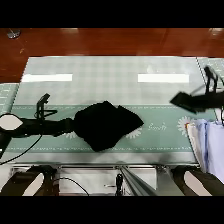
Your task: Fold the shirts.
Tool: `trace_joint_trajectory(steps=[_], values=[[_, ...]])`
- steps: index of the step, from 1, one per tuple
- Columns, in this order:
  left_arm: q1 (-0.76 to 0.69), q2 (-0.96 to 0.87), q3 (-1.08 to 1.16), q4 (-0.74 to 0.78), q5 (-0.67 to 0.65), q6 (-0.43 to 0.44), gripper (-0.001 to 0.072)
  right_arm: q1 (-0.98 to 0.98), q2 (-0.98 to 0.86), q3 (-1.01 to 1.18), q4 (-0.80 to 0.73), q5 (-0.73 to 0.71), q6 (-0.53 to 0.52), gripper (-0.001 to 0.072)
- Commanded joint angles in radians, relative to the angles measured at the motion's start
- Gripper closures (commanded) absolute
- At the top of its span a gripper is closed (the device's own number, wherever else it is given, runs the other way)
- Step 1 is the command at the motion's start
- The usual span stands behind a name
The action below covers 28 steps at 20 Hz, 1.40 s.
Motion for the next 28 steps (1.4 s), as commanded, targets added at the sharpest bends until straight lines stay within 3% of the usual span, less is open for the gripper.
trace_joint_trajectory(steps=[1,4,8,9,10,11,12,13,20,26,28], values=[[0.001,-0.11,-0.042,-0.306,0.074,0.198,0.0005,-0.106,0.077,-0.232,0.095,0.001,-0.085,0.0094],[-0.015,-0.221,-0.04,-0.356,0.079,0.288,0.0005,-0.036,0.076,-0.321,0.212,-0.061,-0.133,0.0094],[-0.044,-0.33,-0.04,-0.484,0.106,0.382,0.0009,0.124,0.042,-0.328,0.225,-0.141,-0.092,0.0094],[-0.047,-0.349,-0.039,-0.517,0.124,0.396,0.006,0.154,0.023,-0.328,0.229,-0.154,-0.082,0.0094],[-0.048,-0.362,-0.037,-0.537,0.134,0.407,0.0272,0.18,0.003,-0.328,0.24,-0.164,-0.082,0.0094],[-0.05,-0.372,-0.029,-0.544,0.139,0.421,0.0547,0.2,-0.012,-0.328,0.253,-0.176,-0.082,0.0094],[-0.049,-0.377,-0.019,-0.544,0.139,0.436,0.0641,0.216,-0.024,-0.328,0.267,-0.188,-0.083,0.0094],[-0.049,-0.378,-0.008,-0.545,0.139,0.455,0.0683,0.227,-0.033,-0.328,0.28,-0.198,-0.082,0.0094],[-0.05,-0.378,0.046,-0.546,0.135,0.465,0.0684,0.239,-0.061,-0.328,0.36,-0.209,-0.102,0.0094],[-0.05,-0.378,0.047,-0.546,0.134,0.465,0.0683,0.259,-0.231,-0.32,0.615,-0.213,-0.28,0.0094],[-0.05,-0.378,0.047,-0.546,0.129,0.465,0.0683,0.319,-0.284,-0.28,0.616,-0.22,-0.281,0.0094]])
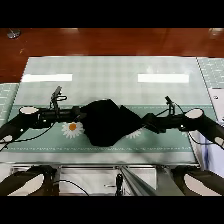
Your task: Fold the shirts.
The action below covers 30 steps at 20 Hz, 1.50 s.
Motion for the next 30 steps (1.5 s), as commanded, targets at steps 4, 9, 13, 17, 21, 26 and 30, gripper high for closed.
trace_joint_trajectory(steps=[4,9,13,17,21,26,30], values=[[-0.001,0.0,0.002,0.0,-0.017,0.0,0.0683,0.152,-0.167,0.156,0.066,-0.029,-0.037,0.0258],[0.022,0.009,0.08,-0.001,-0.116,0.0,0.0684,0.146,-0.187,0.336,-0.029,0.056,-0.05,0.0688],[0.059,0.066,0.475,0.009,-0.135,-0.106,0.0685,0.093,-0.134,0.837,-0.256,0.167,0.12,0.0689],[0.064,0.067,1.057,0.381,-0.08,-0.406,0.0686,0.078,-0.128,1.51,-0.476,0.249,0.248,0.0689],[0.064,0.068,1.552,0.774,-0.255,-0.596,0.0685,0.078,0.013,1.759,-0.51,0.276,0.222,0.0689],[0.064,0.236,1.659,0.805,-0.297,-0.596,0.0685,0.078,0.319,1.649,-0.549,0.27,0.151,0.0689],[0.064,0.421,1.553,0.805,-0.33,-0.595,0.0684,0.078,0.462,1.641,-0.613,0.283,0.148,0.0689]])
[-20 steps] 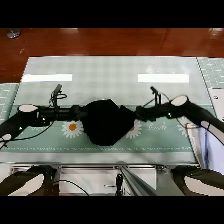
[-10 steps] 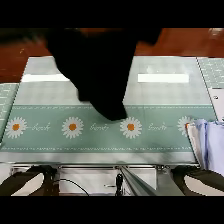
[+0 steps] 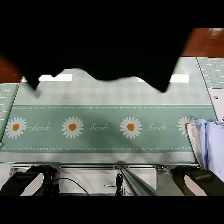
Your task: Fold the shirts.
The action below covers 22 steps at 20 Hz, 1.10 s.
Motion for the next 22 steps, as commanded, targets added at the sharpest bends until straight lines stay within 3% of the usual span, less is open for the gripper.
trace_joint_trajectory(steps=[1,6,11,16,22], values=[[0.001,0.145,-0.051,0.035,-0.064,-0.014,0.0685,0.0,0.125,-0.004,-0.066,0.024,-0.011,0.0689],[0.001,0.194,-0.153,0.032,-0.214,-0.044,0.0684,0.0,0.137,-0.04,-0.14,0.123,0.045,0.0689],[0.001,0.127,-0.484,-0.038,-0.197,-0.013,0.0684,0.0,0.08,-0.356,-0.129,0.094,0.11,0.0689],[-0.005,-0.043,-0.793,-0.066,0.019,0.063,0.0684,0.0,-0.192,-0.565,-0.051,0.034,0.101,0.0689],[-0.06,-0.347,-0.856,-0.066,0.216,0.093,0.0683,0.0,-0.581,-0.564,0.117,-0.142,0.103,0.0689]])
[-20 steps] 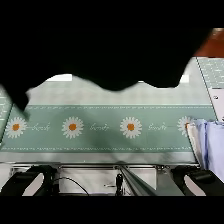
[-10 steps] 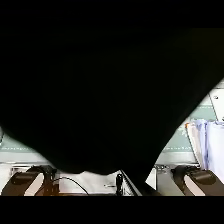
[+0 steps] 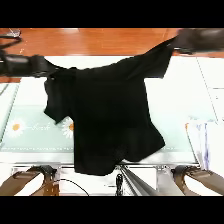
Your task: Fold the shirts.
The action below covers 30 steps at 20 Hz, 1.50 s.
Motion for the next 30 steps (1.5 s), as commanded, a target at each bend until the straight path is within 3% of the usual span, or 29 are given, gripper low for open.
trace_joint_trajectory(steps=[1,6,7,8,9,12,14,16,18,23,30], values=[[-0.028,-0.184,-0.035,-0.007,0.136,0.014,0.0683,0.0,-0.214,-0.014,0.142,-0.125,0.0,0.0689],[-0.035,-0.352,-0.031,-0.015,0.171,0.014,0.0679,-0.013,-0.359,-0.014,0.251,-0.195,0.026,0.0683],[-0.034,-0.36,-0.031,-0.013,0.173,0.015,0.0545,-0.026,-0.368,-0.014,0.283,-0.189,0.021,0.0494],[-0.025,-0.36,-0.029,-0.008,0.177,0.014,0.0123,-0.049,-0.369,-0.012,0.311,-0.165,-0.001,0.0065],[-0.006,-0.36,-0.011,0.021,0.163,0.014,0.0001,-0.082,-0.367,0.003,0.329,-0.107,-0.034,0.0091],[0.107,-0.36,0.084,0.148,0.092,0.013,0.0002,-0.237,-0.317,0.038,0.281,0.209,-0.122,0.0092],[0.203,-0.362,0.097,0.166,0.093,-0.02,0.0003,-0.326,-0.248,0.011,0.049,0.379,-0.132,0.0092],[0.267,-0.396,0.091,0.151,0.06,-0.046,0.0003,-0.404,-0.129,-0.145,-0.08,0.348,-0.111,0.0092],[0.28,-0.467,0.092,0.136,0.007,-0.046,0.0003,-0.467,-0.005,-0.385,0.008,0.224,-0.099,0.0092],[0.241,-0.642,0.092,-0.309,-0.034,0.097,0.0003,-0.437,0.208,-0.823,0.142,0.117,-0.145,0.0092],[0.091,-0.747,0.156,-0.328,-0.016,0.131,0.0003,-0.306,0.286,-1.023,0.137,0.207,-0.121,0.0092]])
